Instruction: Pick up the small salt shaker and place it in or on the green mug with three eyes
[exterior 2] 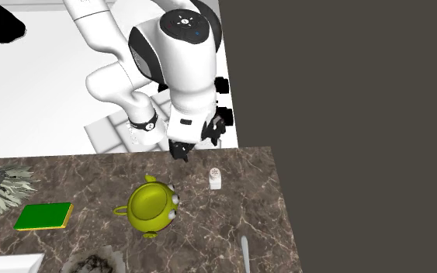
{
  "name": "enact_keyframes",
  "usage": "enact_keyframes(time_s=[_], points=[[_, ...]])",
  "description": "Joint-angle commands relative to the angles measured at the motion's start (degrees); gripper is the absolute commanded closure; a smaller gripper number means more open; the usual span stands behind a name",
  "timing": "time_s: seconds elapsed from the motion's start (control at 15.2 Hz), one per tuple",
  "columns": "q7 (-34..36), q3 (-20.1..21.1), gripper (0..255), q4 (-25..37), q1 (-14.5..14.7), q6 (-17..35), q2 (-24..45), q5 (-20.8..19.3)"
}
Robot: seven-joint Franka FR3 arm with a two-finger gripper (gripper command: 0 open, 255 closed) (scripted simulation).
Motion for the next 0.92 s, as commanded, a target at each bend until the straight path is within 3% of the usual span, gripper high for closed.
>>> enact_keyframes(time_s=[0.0, 0.26, 0.86], points=[[1.0, 0.6, 0, -0.1, 0.2, 3.3, 3.0, 0.3], [2.5, 1.4, 0, 1.4, 0.5, 9.3, 10.3, 0.5], [2.6, 1.6, 0, -1.9, 0.5, 15.5, 13.3, 0.4]])
